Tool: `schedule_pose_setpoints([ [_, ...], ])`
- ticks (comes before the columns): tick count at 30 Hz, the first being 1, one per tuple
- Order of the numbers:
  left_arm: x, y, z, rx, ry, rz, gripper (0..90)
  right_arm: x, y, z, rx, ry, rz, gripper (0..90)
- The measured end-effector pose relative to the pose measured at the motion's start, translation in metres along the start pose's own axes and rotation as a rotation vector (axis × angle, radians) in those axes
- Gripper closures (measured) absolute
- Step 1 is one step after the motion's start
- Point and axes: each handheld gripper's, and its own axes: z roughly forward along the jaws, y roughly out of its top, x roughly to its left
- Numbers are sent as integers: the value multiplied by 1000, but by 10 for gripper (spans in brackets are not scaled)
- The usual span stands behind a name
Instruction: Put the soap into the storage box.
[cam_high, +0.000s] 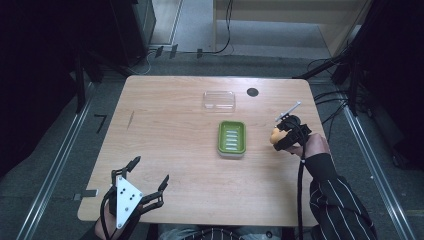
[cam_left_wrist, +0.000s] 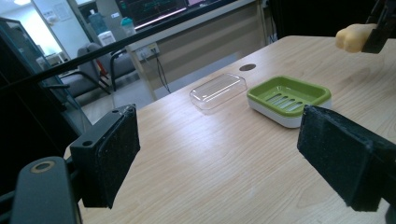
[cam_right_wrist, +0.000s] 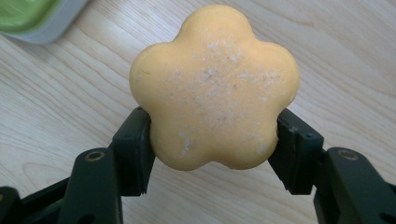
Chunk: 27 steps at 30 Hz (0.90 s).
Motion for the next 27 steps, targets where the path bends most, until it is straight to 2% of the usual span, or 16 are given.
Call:
schedule_pose_setpoints([
  [4, 0, 0, 0, 11, -2, 10, 135, 6, 9, 0, -5, 8, -24, 404],
  [8, 0, 0, 0, 7, 0, -1, 135, 11, 17, -1, -14, 14, -46, 404],
  [12, 0, 0, 0, 12, -4, 11, 135, 16, 25, 1, -16, 21, -67, 404],
  [19, 2, -1, 0, 8, 0, -5, 135, 27, 39, 2, -17, 32, -100, 404],
  [27, 3, -2, -2, 13, 4, -4, 135, 42, 54, 2, -24, 46, -153, 404],
])
